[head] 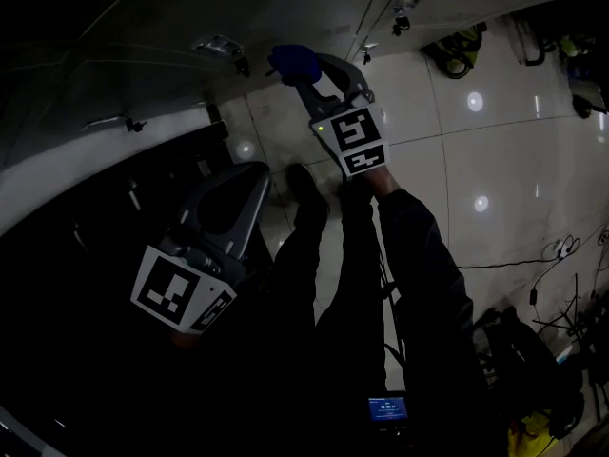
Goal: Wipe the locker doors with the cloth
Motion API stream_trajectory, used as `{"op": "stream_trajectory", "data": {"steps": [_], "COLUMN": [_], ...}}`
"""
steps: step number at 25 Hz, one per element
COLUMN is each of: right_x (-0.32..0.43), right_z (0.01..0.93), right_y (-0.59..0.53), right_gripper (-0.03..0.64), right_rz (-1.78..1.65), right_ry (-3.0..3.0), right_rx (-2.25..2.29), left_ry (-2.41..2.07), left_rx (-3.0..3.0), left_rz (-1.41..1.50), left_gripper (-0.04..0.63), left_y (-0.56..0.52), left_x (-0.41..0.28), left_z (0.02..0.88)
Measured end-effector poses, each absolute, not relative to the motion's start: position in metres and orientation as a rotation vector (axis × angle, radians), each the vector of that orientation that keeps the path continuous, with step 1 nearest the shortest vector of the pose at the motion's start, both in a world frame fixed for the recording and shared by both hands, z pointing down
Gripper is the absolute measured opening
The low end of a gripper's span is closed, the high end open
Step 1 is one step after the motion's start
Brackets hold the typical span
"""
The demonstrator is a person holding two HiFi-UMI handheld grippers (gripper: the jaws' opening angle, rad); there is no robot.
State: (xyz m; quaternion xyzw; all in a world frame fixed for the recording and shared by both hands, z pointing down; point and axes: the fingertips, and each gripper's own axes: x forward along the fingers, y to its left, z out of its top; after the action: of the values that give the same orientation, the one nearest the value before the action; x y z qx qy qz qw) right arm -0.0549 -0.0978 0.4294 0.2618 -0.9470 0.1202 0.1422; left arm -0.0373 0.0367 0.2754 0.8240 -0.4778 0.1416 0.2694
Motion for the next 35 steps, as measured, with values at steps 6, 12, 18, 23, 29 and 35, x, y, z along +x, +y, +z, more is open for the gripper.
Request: {"op": "stream_trajectory", "data": {"steps": [6,12,18,23,29,35], "right_x": [-0.102,-0.117,-0.114,-0.081,-0.020,0.033], "right_z": [0.442,0.452,0.454,0.459,0.469,0.481], "right_y": [-0.087,-0.099,-0.108,-0.126,-0.159,-0.187], "right_gripper": [0.127,0.126,0.126,0.126,0.127,0.127], "right_rz": [0.351,0.395,0.356,0.316,0.311,0.411], "right_ry": [-2.758,-2.776,-2.772,-2.726,-2.640,-2.561], "right_rx": [0.667,0.650,0.647,0.717,0.885,1.086], "left_ry": [-1.320,-1.330,-1.309,-1.292,-1.266,-1.257], "left_rx": [2.189,2.166,2.170,2.186,2.198,2.195], "left_rz": [0.397,0.398,0.394,0.392,0.393,0.404], "left_gripper": [-0.020,-0.020,-0.020,-0.020,-0.020,-0.020], "left_y": [0.047,0.048,0.041,0.032,0.026,0.023], "left_x": [-0.062,-0.075,-0.068,-0.058,-0.044,-0.039], "left_z": [0.280,0.287,0.291,0.290,0.292,0.294]}}
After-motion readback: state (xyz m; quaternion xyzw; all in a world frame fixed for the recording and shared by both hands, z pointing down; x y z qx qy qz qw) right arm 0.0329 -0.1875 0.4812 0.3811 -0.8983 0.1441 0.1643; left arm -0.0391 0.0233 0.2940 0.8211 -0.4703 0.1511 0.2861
